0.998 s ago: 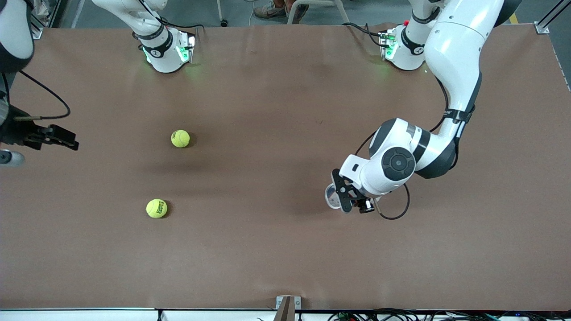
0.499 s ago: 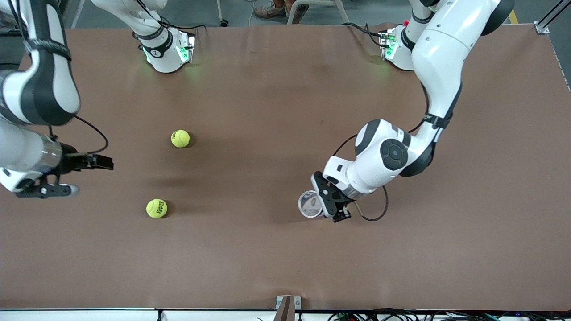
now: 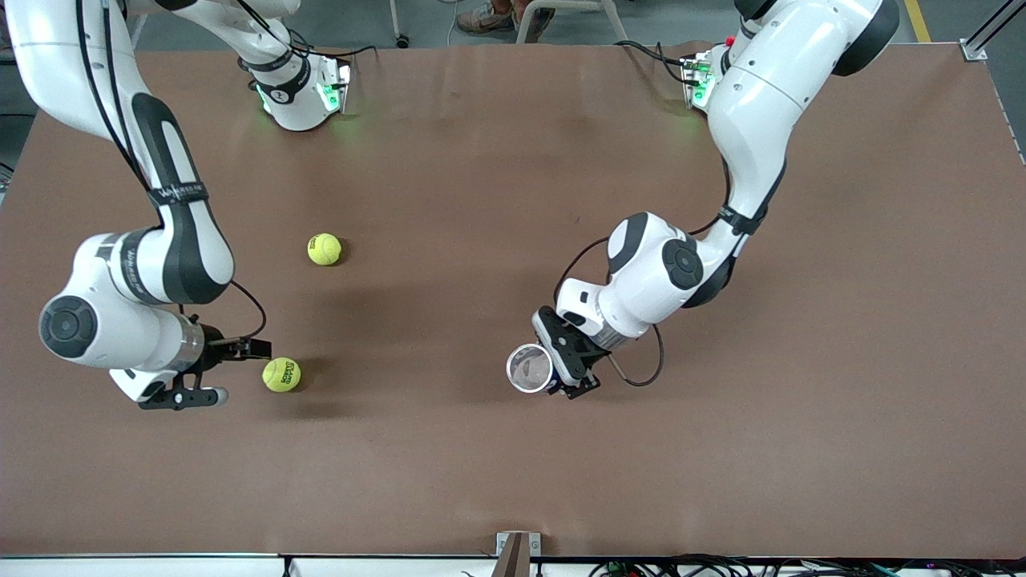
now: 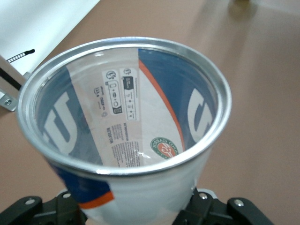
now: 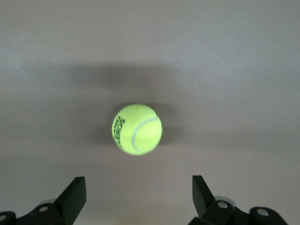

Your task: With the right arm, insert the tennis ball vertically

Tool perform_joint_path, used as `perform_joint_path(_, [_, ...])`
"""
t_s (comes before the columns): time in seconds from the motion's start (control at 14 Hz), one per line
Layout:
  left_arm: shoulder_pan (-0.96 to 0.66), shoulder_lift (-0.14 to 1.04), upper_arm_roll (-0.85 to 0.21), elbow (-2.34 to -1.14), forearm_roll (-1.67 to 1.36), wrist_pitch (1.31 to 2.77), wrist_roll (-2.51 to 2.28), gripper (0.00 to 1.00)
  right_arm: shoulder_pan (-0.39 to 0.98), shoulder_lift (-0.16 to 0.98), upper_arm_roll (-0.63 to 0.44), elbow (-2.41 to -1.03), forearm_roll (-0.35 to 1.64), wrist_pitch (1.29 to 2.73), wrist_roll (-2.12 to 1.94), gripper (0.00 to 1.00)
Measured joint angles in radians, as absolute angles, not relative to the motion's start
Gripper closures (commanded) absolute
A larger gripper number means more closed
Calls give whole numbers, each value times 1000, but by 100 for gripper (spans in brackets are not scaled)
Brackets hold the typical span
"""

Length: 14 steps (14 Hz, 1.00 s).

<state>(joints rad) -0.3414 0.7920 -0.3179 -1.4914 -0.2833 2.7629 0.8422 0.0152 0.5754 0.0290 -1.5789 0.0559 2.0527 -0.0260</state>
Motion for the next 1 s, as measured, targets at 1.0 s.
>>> perform_joint_path(1.0, [-420,857,-351,-1565,-614,3150,842,28,45,684,28,-1578,63,2208,15,0])
